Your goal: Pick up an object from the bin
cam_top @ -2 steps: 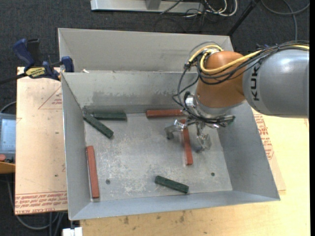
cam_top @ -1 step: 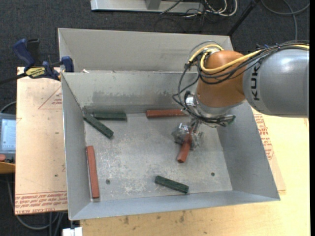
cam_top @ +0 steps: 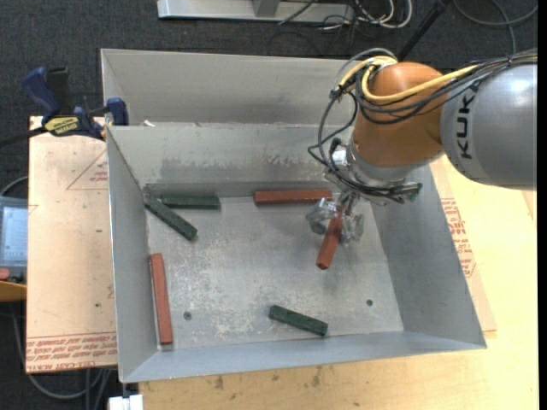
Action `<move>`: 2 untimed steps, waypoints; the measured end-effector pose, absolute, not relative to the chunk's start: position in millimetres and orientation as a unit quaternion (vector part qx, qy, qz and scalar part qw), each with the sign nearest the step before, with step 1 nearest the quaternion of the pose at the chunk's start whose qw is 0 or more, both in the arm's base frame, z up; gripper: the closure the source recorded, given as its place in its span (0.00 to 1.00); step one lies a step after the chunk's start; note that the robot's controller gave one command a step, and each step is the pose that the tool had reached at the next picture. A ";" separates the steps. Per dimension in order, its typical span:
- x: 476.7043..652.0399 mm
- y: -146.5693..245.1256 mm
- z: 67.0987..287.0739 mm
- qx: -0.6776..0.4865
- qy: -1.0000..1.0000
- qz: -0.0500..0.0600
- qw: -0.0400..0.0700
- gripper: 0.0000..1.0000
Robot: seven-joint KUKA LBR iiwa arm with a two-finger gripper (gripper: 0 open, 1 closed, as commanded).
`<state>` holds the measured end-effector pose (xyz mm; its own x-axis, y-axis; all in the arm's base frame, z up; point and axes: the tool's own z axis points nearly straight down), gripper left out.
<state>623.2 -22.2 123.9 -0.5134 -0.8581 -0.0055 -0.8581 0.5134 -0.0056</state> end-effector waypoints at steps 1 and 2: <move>625.4 -21.3 179.8 -0.492 0.871 -0.002 0.005 1.00; 626.3 -20.7 184.0 -0.490 0.872 0.000 0.002 1.00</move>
Offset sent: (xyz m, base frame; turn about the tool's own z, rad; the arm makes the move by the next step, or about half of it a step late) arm 0.0000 -0.0001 0.0520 0.0000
